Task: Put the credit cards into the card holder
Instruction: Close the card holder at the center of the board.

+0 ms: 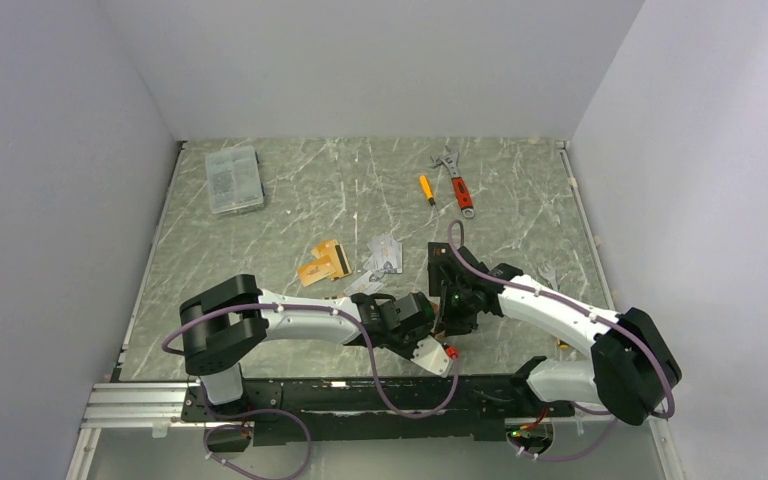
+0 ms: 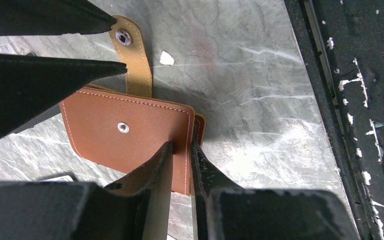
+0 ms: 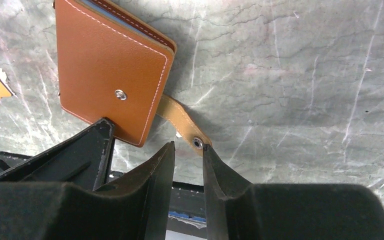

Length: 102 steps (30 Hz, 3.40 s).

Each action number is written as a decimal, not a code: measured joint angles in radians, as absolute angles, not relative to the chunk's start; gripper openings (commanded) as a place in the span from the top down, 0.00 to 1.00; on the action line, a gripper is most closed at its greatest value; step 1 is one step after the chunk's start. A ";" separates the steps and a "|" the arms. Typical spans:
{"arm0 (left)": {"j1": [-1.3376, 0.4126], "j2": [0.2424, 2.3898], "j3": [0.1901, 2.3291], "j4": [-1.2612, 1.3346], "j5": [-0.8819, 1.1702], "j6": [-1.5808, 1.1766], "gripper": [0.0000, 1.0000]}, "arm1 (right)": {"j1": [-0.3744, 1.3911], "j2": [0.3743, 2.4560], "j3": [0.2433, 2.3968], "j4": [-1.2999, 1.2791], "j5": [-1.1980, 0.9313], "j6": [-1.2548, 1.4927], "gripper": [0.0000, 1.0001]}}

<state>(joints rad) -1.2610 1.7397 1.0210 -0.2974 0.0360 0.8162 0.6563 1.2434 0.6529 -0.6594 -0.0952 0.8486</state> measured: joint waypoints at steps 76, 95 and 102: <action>-1.261 1.740 1.033 -0.316 0.040 0.796 0.80 | 0.603 1.379 0.673 -0.410 -0.234 0.943 1.00; -1.261 1.740 1.033 -0.320 0.040 0.796 0.81 | 0.599 1.409 0.674 -0.368 -0.246 0.946 1.00; -1.261 1.740 1.033 -0.320 0.040 0.796 0.81 | 0.599 1.419 0.676 -0.364 -0.247 0.942 1.00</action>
<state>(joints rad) -1.2610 1.7401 1.0332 -0.3202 0.0399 0.7956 0.5995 1.4185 0.6762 -0.3645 -0.2470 0.9417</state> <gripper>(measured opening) 0.198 0.007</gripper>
